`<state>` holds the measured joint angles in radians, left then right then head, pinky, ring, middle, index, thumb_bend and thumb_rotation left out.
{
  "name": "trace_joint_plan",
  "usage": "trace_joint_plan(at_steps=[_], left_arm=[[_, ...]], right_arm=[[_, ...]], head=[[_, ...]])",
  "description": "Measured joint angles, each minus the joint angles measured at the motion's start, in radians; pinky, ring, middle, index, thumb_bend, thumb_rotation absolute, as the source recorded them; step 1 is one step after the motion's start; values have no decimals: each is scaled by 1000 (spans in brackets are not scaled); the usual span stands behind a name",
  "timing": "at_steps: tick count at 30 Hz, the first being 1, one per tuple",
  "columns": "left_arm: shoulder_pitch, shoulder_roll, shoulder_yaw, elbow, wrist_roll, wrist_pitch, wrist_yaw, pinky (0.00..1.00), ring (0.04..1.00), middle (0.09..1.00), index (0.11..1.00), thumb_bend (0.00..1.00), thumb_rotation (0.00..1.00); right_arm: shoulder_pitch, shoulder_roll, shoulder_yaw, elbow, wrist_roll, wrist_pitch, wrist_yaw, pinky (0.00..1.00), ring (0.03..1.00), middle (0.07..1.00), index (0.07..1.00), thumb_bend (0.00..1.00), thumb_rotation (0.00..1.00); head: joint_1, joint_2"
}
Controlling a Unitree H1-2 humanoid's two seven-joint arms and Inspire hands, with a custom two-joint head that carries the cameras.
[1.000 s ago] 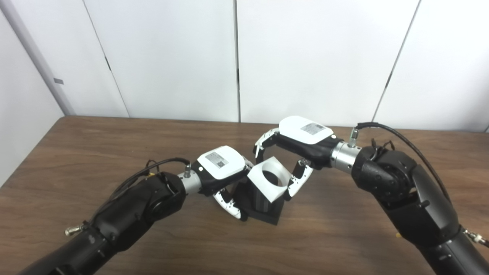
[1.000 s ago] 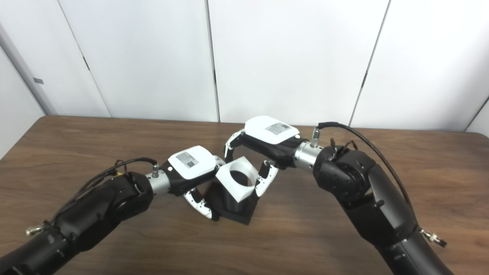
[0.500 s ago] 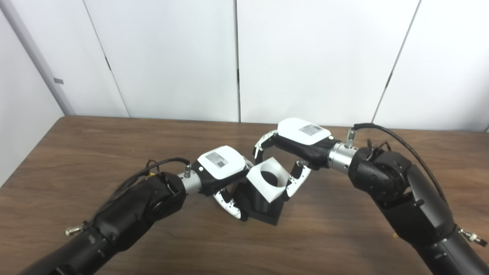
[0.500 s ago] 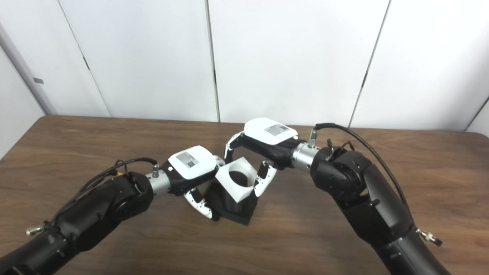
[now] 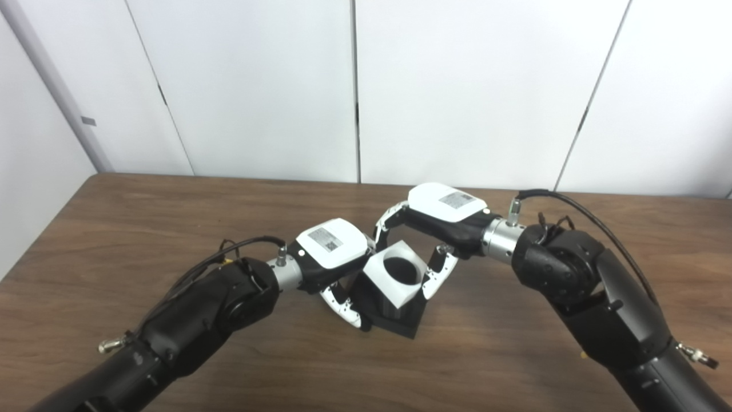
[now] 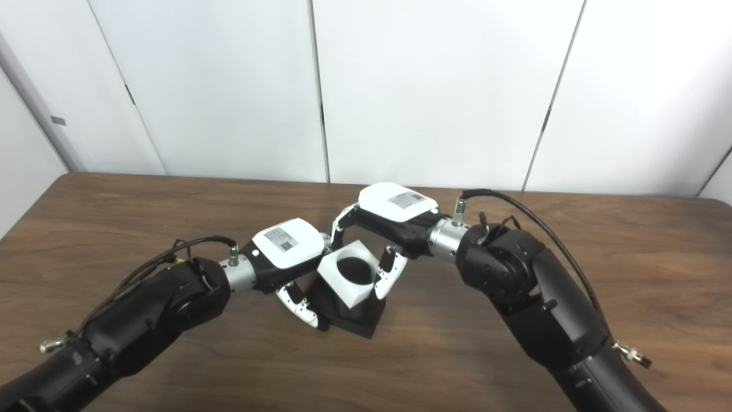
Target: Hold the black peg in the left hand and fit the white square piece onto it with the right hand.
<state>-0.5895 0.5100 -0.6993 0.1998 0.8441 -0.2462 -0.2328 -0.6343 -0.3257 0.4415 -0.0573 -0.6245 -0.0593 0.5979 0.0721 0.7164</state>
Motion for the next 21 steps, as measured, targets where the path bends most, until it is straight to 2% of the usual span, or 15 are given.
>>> trace_joint_plan(at_steps=[5, 12, 16, 17, 18, 21], left_arm=[[-2, -1, 0, 0, 0, 0, -4, 744, 819, 819, 493, 517, 84], [-2, -2, 0, 0, 0, 0, -7, 755, 828, 821, 493, 518, 84], [-2, -4, 0, 0, 0, 0, -7, 756, 826, 821, 493, 518, 85], [-1, -5, 0, 0, 0, 0, -7, 758, 826, 822, 493, 518, 84], [-1, -6, 0, 0, 0, 2, -7, 757, 827, 823, 493, 518, 84], [-2, -8, 0, 0, 0, 3, -7, 749, 826, 823, 493, 519, 83]], right_arm=[[-29, -1, 44, 0, -33, 0, 39, 768, 813, 751, 477, 520, 135], [-52, -5, 67, -6, -53, 17, 85, 814, 828, 753, 478, 520, 133], [-71, -8, 95, -17, -86, 56, 129, 804, 825, 776, 494, 519, 154], [-75, -8, 100, -19, -92, 63, 145, 797, 821, 781, 610, 707, 253], [-77, -8, 102, -22, -95, 69, 153, 792, 817, 783, 665, 796, 306], [-77, -18, 103, -35, -98, 85, 168, 802, 823, 794, 703, 856, 346]], head=[[2, 3], [0, 8], [2, 9], [2, 9], [0, 9], [0, 11]])
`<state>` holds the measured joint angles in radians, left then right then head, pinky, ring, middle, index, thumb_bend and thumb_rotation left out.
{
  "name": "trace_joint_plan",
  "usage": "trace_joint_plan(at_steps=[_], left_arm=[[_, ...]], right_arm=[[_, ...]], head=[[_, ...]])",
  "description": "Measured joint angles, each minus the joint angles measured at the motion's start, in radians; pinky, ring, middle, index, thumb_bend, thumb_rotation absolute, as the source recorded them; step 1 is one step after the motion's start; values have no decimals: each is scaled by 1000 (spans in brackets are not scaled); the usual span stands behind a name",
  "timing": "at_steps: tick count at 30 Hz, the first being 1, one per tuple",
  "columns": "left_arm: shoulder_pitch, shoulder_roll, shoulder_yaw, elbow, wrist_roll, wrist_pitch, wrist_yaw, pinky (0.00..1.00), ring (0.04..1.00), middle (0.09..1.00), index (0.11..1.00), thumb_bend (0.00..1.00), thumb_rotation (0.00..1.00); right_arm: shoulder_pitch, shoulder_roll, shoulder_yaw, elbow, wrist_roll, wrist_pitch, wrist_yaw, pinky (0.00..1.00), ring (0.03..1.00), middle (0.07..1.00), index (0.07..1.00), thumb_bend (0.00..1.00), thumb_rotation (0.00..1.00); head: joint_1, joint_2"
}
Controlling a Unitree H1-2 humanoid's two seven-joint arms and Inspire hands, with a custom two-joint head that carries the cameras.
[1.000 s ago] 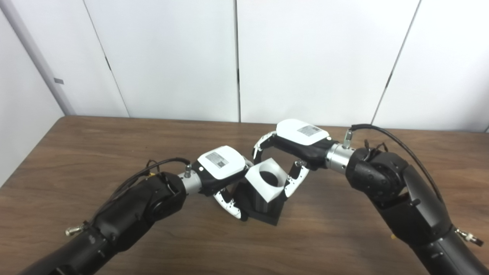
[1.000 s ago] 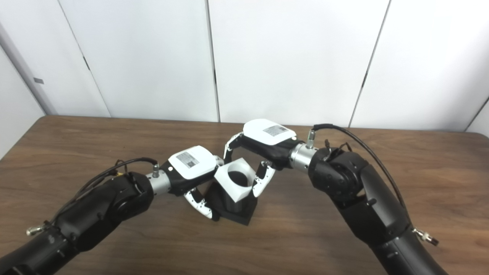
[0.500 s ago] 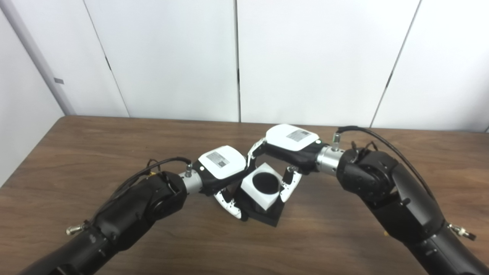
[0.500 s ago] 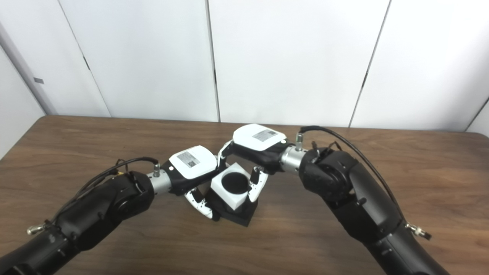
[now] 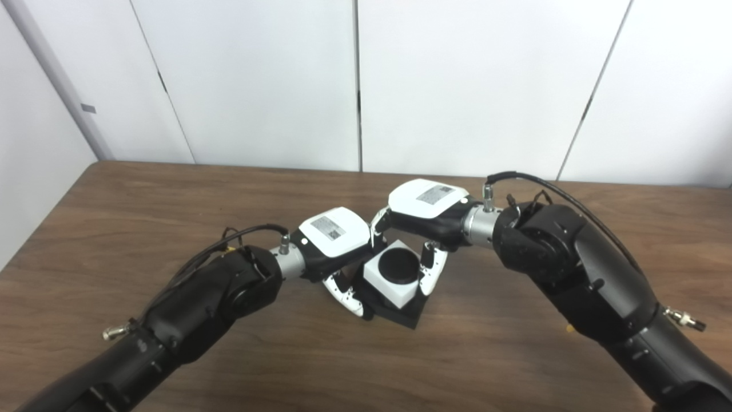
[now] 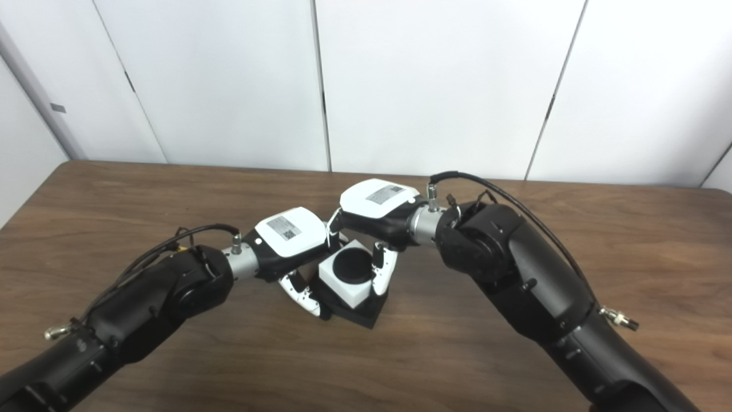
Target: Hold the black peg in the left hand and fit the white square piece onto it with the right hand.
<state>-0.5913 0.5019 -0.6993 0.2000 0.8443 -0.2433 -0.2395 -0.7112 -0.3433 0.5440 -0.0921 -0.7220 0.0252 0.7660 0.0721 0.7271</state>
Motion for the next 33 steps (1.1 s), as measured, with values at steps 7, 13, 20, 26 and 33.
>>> trace_joint_plan(at_steps=[7, 13, 20, 26, 33], left_arm=[[0, 0, 0, -1, 0, 2, -4, 757, 830, 825, 492, 519, 83], [0, 0, 1, -2, 0, 3, -5, 755, 826, 823, 493, 518, 83], [0, 0, 1, -4, 0, 4, -10, 747, 829, 825, 493, 518, 83], [0, 0, 1, -4, 0, 5, -10, 742, 823, 824, 492, 519, 82], [3, 0, 6, -5, 0, 4, -10, 722, 814, 815, 492, 519, 83]], right_arm=[[10, -13, 2, -1, 0, 10, 18, 801, 827, 809, 731, 887, 327], [15, -15, 0, -1, 0, 10, 18, 800, 833, 822, 742, 904, 306], [26, -14, -14, -1, 5, 10, 16, 748, 818, 814, 736, 862, 297], [55, -15, -96, -2, 35, 3, -50, 685, 793, 792, 692, 797, 221], [66, -47, -213, -34, 63, 8, -107, 651, 791, 800, 696, 768, 195]], head=[[-2, -2], [-2, -2], [-6, -5], [-11, -5], [-15, -6]])
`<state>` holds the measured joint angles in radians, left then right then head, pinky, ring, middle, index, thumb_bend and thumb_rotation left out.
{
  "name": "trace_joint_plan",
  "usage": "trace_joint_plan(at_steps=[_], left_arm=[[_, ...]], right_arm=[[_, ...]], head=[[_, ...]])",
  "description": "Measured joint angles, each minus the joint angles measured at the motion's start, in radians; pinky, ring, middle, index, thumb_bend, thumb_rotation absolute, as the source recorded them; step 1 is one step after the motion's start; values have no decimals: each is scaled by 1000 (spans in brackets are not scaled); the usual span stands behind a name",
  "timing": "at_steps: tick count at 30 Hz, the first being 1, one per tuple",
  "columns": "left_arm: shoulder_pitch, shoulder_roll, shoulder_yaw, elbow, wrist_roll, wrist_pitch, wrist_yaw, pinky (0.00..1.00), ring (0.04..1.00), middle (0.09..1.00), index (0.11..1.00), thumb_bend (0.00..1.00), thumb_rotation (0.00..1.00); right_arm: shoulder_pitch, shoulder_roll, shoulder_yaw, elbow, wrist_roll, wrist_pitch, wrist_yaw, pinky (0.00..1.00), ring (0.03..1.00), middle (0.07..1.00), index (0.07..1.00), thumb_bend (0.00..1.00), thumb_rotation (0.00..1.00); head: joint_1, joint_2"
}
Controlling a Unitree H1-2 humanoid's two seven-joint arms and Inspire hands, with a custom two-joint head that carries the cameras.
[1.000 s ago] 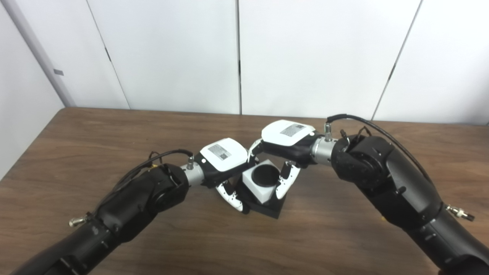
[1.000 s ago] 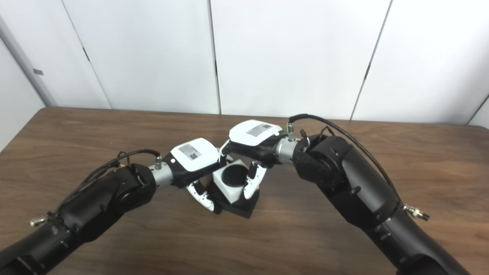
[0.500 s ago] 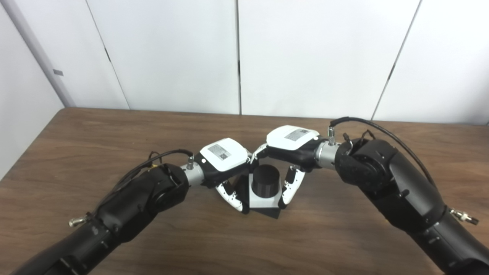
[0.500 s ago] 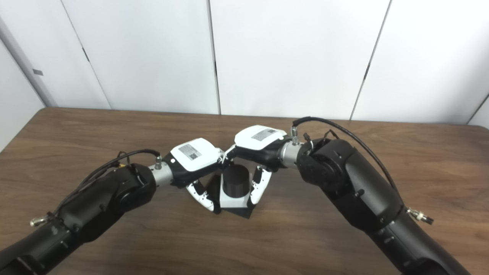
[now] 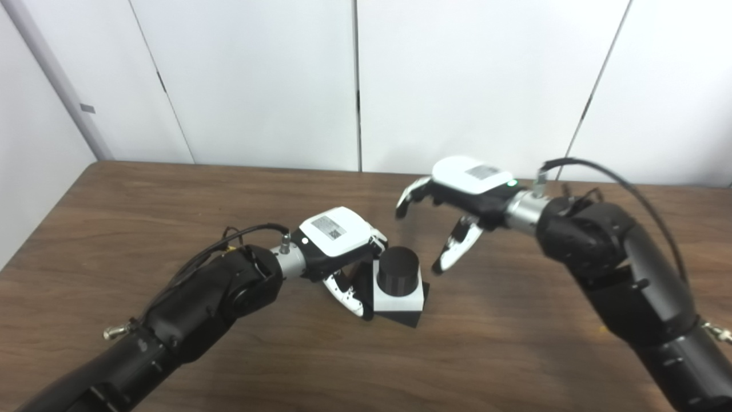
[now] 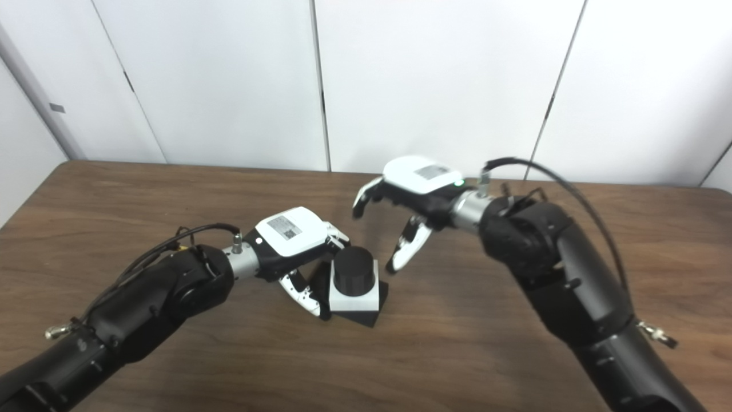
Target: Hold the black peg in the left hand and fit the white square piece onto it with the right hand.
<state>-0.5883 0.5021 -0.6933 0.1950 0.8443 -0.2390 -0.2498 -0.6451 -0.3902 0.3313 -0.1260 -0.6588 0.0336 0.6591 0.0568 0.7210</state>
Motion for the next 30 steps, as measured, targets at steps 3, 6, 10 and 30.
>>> trace_joint_plan(at_steps=[3, 6, 10, 30], left_arm=[[3, 0, 4, 0, 0, 0, 0, 722, 817, 819, 493, 518, 83], [5, 0, 6, 0, 0, -1, 0, 717, 812, 818, 492, 518, 83], [6, 1, 7, 0, 0, -3, 1, 709, 813, 819, 492, 519, 84], [135, -23, 189, -50, -175, 68, -7, 590, 726, 791, 759, 819, 145]], right_arm=[[27, -6, -71, -17, 35, 9, -43, 639, 770, 779, 694, 768, 155], [81, -6, -140, -18, 79, 9, -110, 619, 760, 770, 687, 752, 122], [169, -1, -186, -28, 86, 12, -191, 644, 771, 785, 702, 719, 80], [443, 143, -378, -46, 176, 6, -591, 699, 790, 848, 755, 688, 2]], head=[[-9, 2], [-15, 0], [-17, -2], [-84, -23]])
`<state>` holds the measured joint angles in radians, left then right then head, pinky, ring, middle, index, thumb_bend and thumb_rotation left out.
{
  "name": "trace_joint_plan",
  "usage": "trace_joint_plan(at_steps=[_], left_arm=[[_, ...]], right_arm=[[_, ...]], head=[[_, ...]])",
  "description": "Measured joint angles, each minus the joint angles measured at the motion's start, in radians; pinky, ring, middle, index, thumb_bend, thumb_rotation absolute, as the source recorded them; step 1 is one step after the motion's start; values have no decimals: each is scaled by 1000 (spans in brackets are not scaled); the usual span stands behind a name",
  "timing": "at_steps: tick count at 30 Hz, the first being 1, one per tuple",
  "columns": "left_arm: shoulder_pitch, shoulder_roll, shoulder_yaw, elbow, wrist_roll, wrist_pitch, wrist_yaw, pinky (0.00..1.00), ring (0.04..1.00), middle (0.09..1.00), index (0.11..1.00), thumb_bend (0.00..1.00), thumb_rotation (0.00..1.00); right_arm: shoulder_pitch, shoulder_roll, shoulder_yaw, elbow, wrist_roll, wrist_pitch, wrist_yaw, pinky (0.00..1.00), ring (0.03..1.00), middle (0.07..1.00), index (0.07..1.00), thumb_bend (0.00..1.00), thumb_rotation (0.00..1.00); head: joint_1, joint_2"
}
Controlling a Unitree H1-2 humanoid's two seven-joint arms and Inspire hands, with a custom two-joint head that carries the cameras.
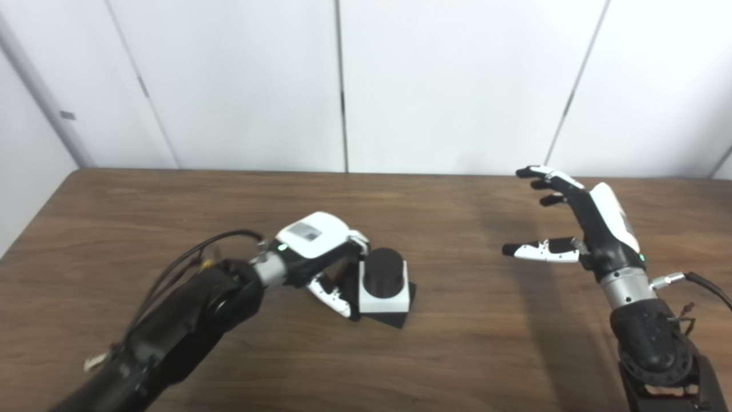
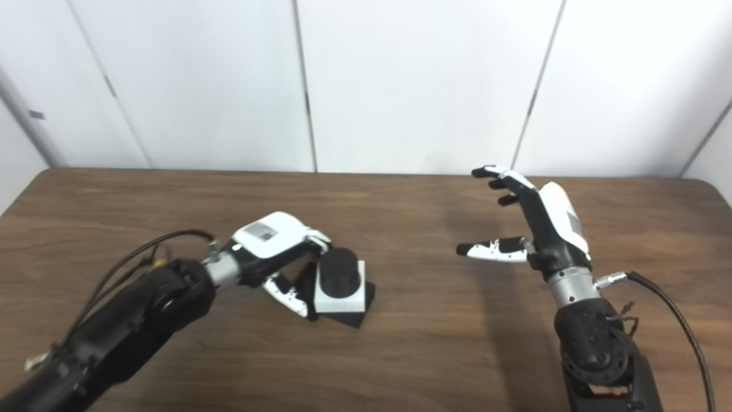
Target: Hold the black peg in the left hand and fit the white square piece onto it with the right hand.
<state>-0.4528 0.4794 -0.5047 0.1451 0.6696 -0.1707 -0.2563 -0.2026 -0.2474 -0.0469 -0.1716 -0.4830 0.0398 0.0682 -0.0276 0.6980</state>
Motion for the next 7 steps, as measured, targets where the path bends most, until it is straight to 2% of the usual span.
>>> trace_joint_plan(at_steps=[4, 7], left_arm=[[93, -61, 121, -24, -101, 43, 28, 639, 763, 806, 858, 849, 158], [130, -85, 167, -50, -130, 78, 31, 631, 774, 828, 881, 850, 192]], right_arm=[[15, 6, 1, 17, 14, -1, -32, 703, 802, 847, 749, 696, 0], [19, 20, 4, 27, 14, -2, -57, 660, 783, 840, 749, 706, 11]], head=[[3, -9], [5, -15]])
